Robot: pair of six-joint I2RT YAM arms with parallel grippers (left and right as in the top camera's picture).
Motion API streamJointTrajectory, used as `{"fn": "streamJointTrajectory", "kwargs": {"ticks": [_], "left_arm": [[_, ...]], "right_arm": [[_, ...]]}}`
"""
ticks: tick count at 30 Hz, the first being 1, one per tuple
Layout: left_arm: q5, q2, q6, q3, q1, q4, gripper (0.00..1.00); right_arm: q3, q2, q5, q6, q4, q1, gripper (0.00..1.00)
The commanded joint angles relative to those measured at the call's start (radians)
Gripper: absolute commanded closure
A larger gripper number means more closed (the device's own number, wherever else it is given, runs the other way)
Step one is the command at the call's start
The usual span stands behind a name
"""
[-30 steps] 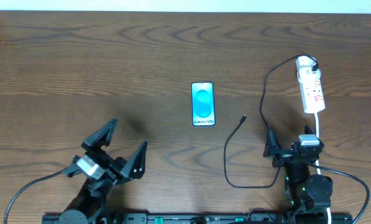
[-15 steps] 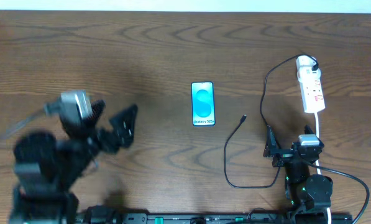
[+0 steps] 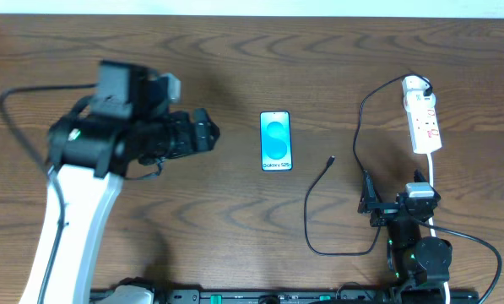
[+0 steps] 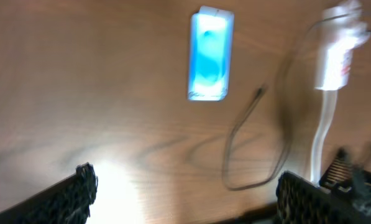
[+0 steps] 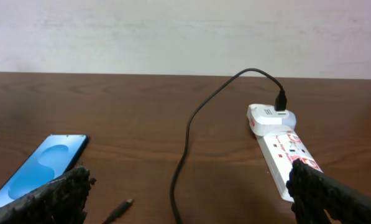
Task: Plug charger to phone and switch on socket
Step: 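Move the left gripper forward over the blue phone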
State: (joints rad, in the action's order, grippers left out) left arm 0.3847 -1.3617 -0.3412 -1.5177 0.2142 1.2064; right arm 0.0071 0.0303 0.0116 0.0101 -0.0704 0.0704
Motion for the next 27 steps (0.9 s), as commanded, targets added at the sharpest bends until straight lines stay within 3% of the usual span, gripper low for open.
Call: {"fn": "streamJointTrajectory", "kwargs": {"ticks": [1, 8, 16, 20, 27], "left_arm": [[-0.228, -0.192, -0.065, -0.229, 0.125, 0.126, 0.06], [-0.292, -0.579, -0.076, -0.642, 0.242, 0.319, 0.06], [-0.209, -0.767, -0.11, -0.647, 0.275, 0.153, 0.06], [-0.209, -0.84, -0.197, -0.646, 0.283, 0.122, 0.06], [-0.209, -0.932, -0.206, -0.646, 0.317, 0.07, 0.06]], "right_arm": [[-0.002, -0.004, 0.005, -0.012, -0.005, -0.005, 0.01], [-0.002, -0.004, 0.005, -0.012, -0.005, -0.005, 0.01], [-0.002, -0.004, 0.005, -0.012, -0.005, -0.005, 0.01], [-0.002, -0.004, 0.005, -0.012, -0.005, -0.005, 0.01], [-0.002, -0.004, 0.005, -0.012, -0.005, -0.005, 0.01]]}}
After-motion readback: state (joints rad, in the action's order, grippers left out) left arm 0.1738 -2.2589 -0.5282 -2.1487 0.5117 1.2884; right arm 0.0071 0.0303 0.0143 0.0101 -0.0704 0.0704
